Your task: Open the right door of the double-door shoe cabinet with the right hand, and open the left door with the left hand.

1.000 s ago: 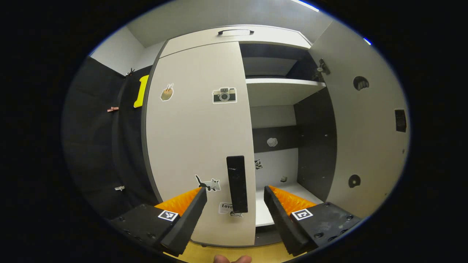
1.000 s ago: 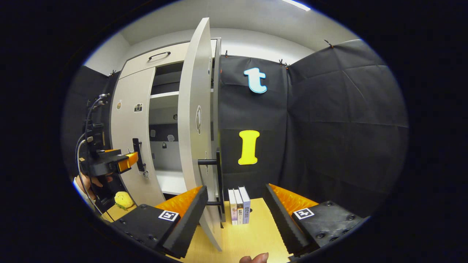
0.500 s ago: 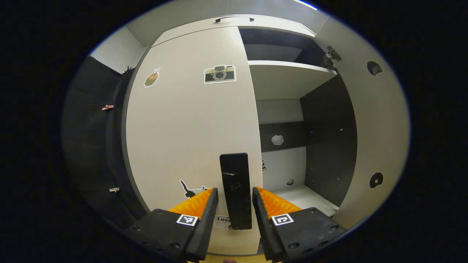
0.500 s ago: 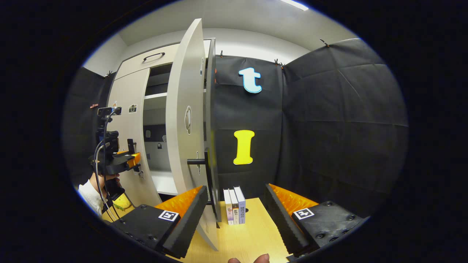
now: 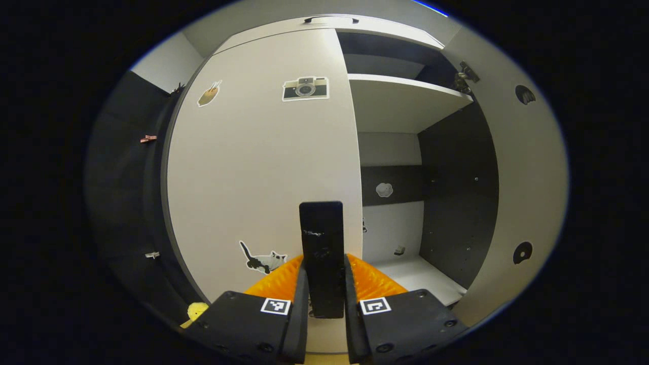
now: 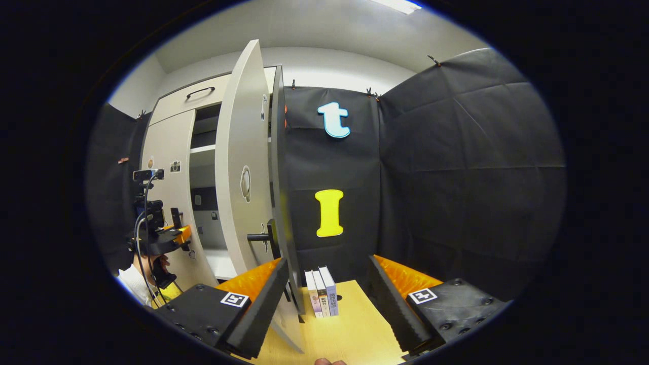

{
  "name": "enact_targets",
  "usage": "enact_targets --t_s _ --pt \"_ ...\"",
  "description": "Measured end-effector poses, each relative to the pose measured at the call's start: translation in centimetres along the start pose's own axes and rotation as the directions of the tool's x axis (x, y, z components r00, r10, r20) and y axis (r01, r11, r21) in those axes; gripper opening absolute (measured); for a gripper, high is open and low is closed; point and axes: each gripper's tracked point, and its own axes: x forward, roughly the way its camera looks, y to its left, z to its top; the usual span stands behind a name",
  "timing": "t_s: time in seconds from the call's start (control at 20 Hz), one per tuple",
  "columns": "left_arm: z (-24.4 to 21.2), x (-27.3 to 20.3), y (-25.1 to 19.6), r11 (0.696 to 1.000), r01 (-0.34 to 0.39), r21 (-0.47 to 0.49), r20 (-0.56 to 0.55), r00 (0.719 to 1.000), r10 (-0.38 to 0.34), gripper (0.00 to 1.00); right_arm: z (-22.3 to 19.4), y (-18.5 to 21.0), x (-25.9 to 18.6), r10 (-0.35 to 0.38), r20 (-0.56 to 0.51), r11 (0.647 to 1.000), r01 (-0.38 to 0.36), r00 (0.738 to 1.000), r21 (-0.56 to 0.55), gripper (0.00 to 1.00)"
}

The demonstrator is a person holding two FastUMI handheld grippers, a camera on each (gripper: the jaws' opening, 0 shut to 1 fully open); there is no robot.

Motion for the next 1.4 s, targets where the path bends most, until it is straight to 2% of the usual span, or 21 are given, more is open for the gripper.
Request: enact_targets --t_s 0.2,0.35,0.5,0.55,0.6,0.8,0.85,0.9,1.25,1.3,1.4 --pt "0.0 -0.2 0.1 1.0 0.002 -0.024 -0.017 1.0 -0.002 0.24 0.4 0.4 -0.8 -0.004 0.015 1.0 0.005 1.0 -0.025 0.98" --pt "0.0 -0.9 0.2 0.999 0.027 -0.037 -0.026 0.999 -0.028 0.22 0.8 0.7 -1.3 -0.004 0.027 0.999 0.005 1.0 -0.04 0.98" --pt "-0.3 -3.4 1.0 0.998 0.049 -0.039 -0.03 0.998 -0.05 0.21 1.0 1.5 -1.8 -0.001 0.033 0.999 0.002 0.999 -0.041 0.98" --pt "-0.4 -4.4 1.3 0.998 0.056 -0.04 -0.03 0.998 -0.057 0.18 1.1 1.9 -2.0 0.003 0.035 0.999 -0.001 0.999 -0.041 0.98" --pt "-0.4 -5.3 1.6 0.997 0.061 -0.043 -0.03 0.998 -0.062 0.21 1.3 2.3 -2.2 0.006 0.039 0.999 -0.004 0.999 -0.043 0.98" --pt "-0.6 -8.8 3.3 0.995 0.083 -0.05 -0.034 0.996 -0.085 0.21 1.6 4.3 -3.2 0.024 0.053 0.998 -0.021 0.998 -0.059 0.98" --pt "-0.6 -9.6 3.7 0.995 0.087 -0.051 -0.034 0.995 -0.089 0.17 1.7 5.0 -3.4 0.031 0.055 0.998 -0.028 0.998 -0.059 0.98" --pt "-0.7 -10.4 4.2 0.994 0.091 -0.053 -0.035 0.995 -0.093 0.2 1.7 5.8 -3.6 0.041 0.056 0.998 -0.038 0.998 -0.057 0.98" --pt "-1.0 -14.5 7.8 0.992 0.104 -0.068 -0.04 0.993 -0.107 0.2 1.4 10.1 -5.0 0.087 0.059 0.995 -0.085 0.994 -0.048 0.98" --pt "-1.1 -15.1 8.5 0.992 0.102 -0.068 -0.04 0.994 -0.105 0.17 1.4 10.6 -5.2 0.091 0.059 0.995 -0.088 0.994 -0.048 0.98" --pt "-1.3 -16.0 9.7 0.992 0.1 -0.071 -0.042 0.994 -0.103 0.2 1.3 11.7 -5.6 0.1 0.058 0.994 -0.097 0.993 -0.046 0.98"
